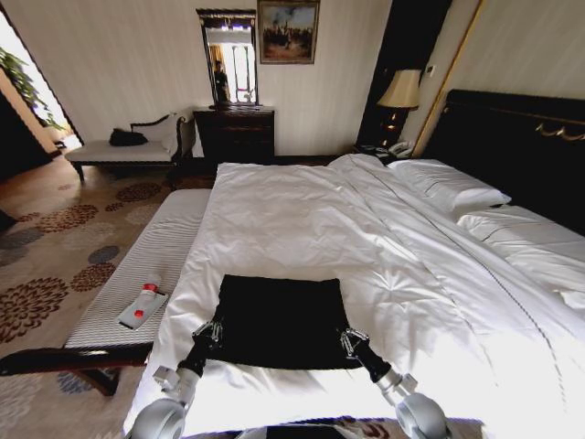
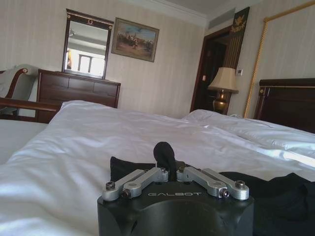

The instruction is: Fold the clothes on the bed.

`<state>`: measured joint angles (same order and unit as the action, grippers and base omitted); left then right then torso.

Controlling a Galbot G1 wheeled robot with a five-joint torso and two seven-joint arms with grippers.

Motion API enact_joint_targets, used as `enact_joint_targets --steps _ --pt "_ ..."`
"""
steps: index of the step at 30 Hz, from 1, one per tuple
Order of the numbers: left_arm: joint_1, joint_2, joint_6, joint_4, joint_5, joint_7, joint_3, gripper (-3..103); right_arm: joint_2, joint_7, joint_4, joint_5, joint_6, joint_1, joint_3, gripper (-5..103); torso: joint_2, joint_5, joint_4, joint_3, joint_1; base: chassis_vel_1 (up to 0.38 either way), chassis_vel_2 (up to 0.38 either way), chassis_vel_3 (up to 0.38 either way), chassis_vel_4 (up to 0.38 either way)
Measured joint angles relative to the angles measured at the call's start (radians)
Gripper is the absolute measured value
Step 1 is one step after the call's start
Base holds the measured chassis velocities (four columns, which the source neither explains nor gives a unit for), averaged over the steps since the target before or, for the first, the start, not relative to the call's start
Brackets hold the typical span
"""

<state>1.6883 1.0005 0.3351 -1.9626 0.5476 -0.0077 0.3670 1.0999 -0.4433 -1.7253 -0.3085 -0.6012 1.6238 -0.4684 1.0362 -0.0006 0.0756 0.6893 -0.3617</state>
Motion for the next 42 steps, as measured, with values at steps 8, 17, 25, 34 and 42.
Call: enact_joint_targets --steps 8,17,25,34,42 --pt "-0.002 -0.001 0.003 0.003 -0.014 -0.011 -0.004 -1 0.006 -0.011 0.017 0.011 -0.006 -0.001 0.002 4 0.000 0.0000 0.0000 0.000 0.000 0.000 0.000 0.000 0.000" --pt "0.035 -0.008 0.027 0.004 -0.100 0.000 0.012 30 0.004 -0.073 0.004 0.000 -0.018 0.021 -0.019 37 0.000 0.0000 0.0000 0.000 0.000 0.000 0.000 0.000 0.000" --pt "0.136 -0.006 0.083 -0.026 -0.199 0.037 0.050 62 0.025 -0.114 -0.021 -0.021 -0.045 0.089 -0.059 63 0.000 0.0000 -0.0001 0.000 0.000 0.000 0.000 0.000 0.000" --pt "0.214 0.013 0.074 -0.110 -0.099 0.044 0.153 89 0.003 -0.084 -0.126 -0.112 0.028 0.165 -0.134 95 0.000 -0.0001 0.0000 0.000 0.000 0.000 0.000 0.000 0.000" --pt "-0.007 -0.041 -0.025 -0.085 0.017 -0.069 0.157 100 -0.114 0.189 -0.210 -0.216 0.313 0.054 -0.143 100 0.000 -0.0001 0.0003 0.000 0.000 0.000 0.000 0.000 0.000"
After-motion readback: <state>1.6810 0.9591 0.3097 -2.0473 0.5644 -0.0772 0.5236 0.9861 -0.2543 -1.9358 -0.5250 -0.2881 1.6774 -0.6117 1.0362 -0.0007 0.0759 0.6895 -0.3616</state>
